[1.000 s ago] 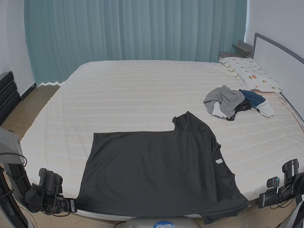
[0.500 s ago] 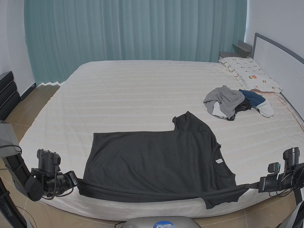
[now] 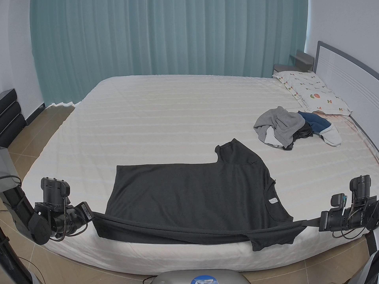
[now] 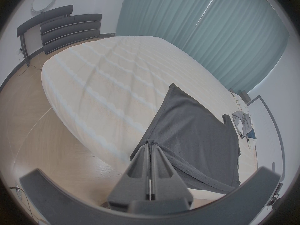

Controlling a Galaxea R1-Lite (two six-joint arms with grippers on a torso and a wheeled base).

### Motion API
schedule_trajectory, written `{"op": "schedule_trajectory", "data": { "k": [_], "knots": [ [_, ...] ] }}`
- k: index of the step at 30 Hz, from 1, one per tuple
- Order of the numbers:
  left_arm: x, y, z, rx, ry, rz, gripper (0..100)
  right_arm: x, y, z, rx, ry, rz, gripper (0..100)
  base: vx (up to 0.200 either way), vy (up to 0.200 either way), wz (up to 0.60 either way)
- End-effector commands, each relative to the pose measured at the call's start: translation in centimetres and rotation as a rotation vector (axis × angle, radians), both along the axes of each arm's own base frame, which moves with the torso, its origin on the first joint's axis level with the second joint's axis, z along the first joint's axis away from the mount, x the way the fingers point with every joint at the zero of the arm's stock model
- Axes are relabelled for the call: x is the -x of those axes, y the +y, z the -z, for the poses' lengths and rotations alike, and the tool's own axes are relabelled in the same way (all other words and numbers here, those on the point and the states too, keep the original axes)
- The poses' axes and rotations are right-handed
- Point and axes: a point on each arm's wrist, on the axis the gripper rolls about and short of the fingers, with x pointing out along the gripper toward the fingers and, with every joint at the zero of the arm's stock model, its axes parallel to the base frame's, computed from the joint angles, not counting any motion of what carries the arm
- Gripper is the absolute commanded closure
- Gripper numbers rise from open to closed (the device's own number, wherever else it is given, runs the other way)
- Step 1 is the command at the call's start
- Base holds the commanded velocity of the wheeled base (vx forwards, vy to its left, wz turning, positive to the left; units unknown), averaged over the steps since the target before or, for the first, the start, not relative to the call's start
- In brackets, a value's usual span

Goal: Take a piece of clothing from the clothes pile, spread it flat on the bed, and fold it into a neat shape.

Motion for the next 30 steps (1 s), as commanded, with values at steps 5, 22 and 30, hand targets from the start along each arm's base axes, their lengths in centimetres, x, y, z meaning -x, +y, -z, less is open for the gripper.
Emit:
{"op": "schedule_trajectory", "data": {
  "k": [5, 22, 30],
  "knots": [
    [-1.5, -0.4, 1.1, 0.0, 0.017, 0.002, 100, -1.7, -0.3, 0.3, 0.02, -0.002, 0.019, 100, 0.0, 0.0, 0.0],
    [-3.5, -0.4, 0.5, 0.049, -0.046, -0.077, 100, -3.6, -0.4, 0.8, 0.019, -0.002, 0.015, 100, 0.0, 0.0, 0.0],
    [-3.4, -0.4, 0.5, 0.022, -0.047, -0.103, 100, -4.0, -0.2, 0.3, 0.024, -0.039, 0.002, 100, 0.0, 0.0, 0.0]
  ]
}}
